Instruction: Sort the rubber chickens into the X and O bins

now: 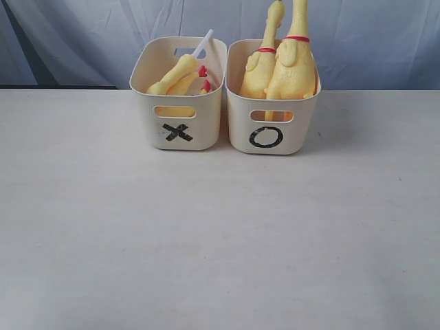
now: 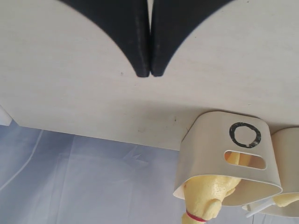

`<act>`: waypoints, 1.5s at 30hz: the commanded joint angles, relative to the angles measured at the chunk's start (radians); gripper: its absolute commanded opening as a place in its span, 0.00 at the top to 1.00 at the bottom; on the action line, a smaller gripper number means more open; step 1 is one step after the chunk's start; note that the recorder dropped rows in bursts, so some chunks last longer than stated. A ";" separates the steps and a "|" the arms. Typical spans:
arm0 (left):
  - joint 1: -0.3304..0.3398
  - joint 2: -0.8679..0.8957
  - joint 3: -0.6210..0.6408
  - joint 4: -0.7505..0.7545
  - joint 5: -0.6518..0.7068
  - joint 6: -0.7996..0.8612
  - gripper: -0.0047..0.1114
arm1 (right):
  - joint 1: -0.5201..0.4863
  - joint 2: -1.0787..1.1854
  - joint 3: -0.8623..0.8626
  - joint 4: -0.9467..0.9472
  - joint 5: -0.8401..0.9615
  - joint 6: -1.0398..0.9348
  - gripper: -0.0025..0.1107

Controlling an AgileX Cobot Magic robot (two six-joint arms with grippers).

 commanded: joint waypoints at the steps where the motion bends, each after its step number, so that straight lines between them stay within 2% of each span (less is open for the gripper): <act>1: 0.004 -0.005 0.003 -0.005 0.001 0.001 0.96 | -0.004 -0.007 0.001 0.001 0.002 0.002 0.99; 45: 0.004 -0.005 0.003 -0.005 0.001 0.001 0.96 | -0.004 -0.007 0.001 0.021 0.001 0.002 0.99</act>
